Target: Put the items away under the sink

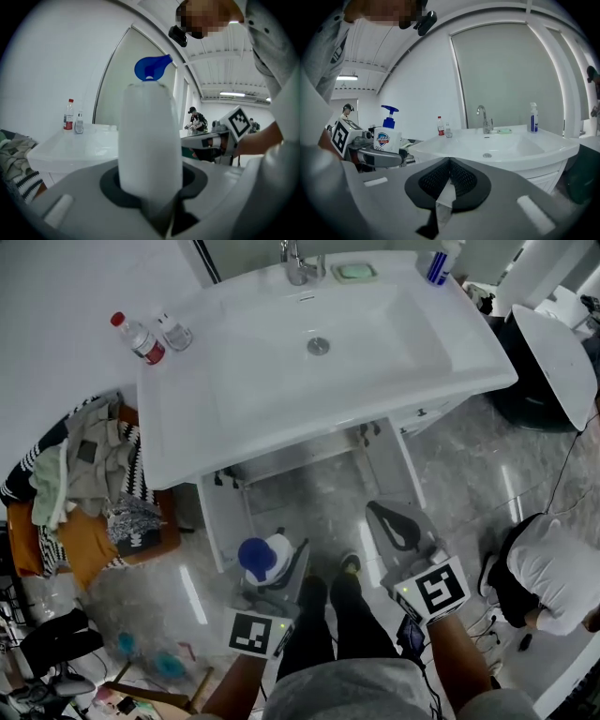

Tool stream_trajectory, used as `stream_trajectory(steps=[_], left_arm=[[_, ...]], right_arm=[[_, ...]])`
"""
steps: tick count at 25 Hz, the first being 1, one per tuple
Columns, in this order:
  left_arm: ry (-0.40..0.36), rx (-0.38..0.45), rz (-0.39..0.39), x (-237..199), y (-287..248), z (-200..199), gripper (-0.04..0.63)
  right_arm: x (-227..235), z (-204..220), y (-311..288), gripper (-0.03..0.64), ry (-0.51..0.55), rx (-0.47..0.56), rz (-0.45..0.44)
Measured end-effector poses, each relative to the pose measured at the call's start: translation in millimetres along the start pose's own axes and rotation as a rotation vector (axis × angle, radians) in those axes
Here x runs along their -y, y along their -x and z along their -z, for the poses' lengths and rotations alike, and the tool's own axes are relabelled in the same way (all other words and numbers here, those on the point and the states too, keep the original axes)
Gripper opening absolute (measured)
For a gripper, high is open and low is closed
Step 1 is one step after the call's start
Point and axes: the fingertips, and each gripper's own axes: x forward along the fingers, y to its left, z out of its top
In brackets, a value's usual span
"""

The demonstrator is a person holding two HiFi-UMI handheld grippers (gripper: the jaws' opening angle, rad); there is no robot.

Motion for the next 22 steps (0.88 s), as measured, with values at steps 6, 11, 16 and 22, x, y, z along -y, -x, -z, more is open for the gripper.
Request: stream_trajectory(steps=[6, 11, 16, 22], left_arm=[[0.025, -0.048, -0.011, -20, -47, 67, 0.163], [0.065, -0.070, -0.031, -38, -80, 126, 0.163], [0.038, -0.081, -0.033, -54, -107, 175, 0.163], [-0.008, -0.072, -0.031, -70, -149, 222, 0.163]], right_arm=[[15, 62, -45, 0.000, -0.026, -0.021, 0.017], [25, 110, -78, 0.000, -0.057, -0.033, 0.029], [33, 153, -100, 0.000, -0.076, -0.002, 0.039], [52, 211, -130, 0.000, -0.130, 0.003, 0.065]])
